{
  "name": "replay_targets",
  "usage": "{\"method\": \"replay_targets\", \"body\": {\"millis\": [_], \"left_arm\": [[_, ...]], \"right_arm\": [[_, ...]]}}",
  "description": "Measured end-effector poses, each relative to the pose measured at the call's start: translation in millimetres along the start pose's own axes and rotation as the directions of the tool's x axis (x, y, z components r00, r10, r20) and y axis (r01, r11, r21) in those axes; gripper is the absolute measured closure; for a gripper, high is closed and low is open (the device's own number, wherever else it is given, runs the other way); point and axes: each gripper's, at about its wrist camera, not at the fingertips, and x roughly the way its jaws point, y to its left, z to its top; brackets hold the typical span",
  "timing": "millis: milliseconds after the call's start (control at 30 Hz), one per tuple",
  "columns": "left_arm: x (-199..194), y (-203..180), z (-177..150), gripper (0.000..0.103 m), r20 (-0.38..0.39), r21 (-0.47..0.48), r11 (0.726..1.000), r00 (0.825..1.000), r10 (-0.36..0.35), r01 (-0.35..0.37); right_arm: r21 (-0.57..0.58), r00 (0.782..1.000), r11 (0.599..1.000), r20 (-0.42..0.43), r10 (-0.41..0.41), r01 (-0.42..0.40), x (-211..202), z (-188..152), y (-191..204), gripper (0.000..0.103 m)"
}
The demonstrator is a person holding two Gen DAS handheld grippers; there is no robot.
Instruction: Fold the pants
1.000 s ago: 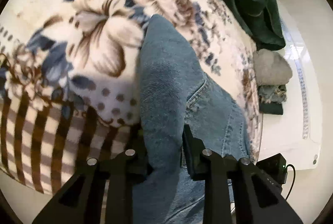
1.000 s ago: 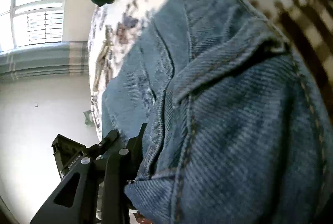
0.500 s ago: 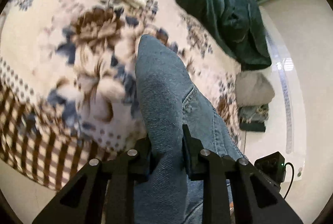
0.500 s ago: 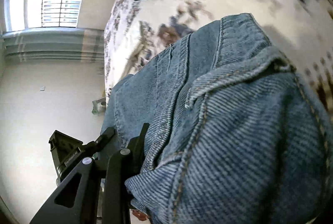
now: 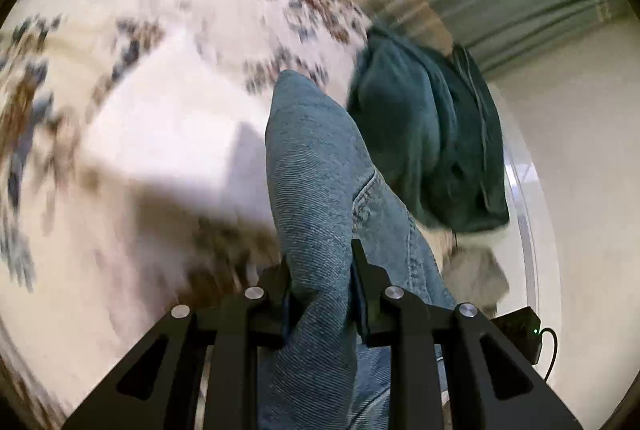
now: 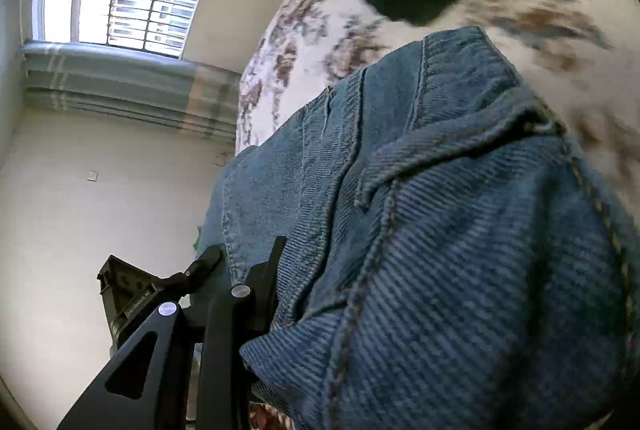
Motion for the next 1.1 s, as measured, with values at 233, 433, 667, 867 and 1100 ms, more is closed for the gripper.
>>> {"method": "replay_targets", "body": {"millis": [233, 433, 667, 867, 1100], "left_arm": [[43, 93, 109, 0.083, 0.052, -0.007, 1.000, 0.998, 0.030, -0.030], [74, 181, 128, 0.083, 0.027, -0.073, 0.993, 0.996, 0.090, -0.088], [66, 201, 108, 0.080, -0.006, -0.004, 0.989, 0.989, 0.145, -0.145], [59, 202, 111, 0.079, -0.025, 0.008, 0.982, 0.982, 0.189, -0.189], [42, 161, 106, 0.080, -0.039, 0.114, 0.911, 0.915, 0.403, -0.396]], "right_arm": [[-0.025, 0.999, 1.000, -0.046, 0.005, -0.006, 156, 44, 12, 0.071], [-0.036, 0.993, 0.998, -0.101, -0.062, 0.058, 226, 38, -15, 0.069], [-0.046, 0.971, 0.981, -0.143, -0.193, 0.188, 210, 32, -33, 0.046], [-0.138, 0.913, 0.920, -0.138, -0.384, 0.366, 206, 34, -11, 0.032], [-0.252, 0.768, 0.748, -0.024, -0.640, 0.614, 188, 32, 29, 0.000]]}}
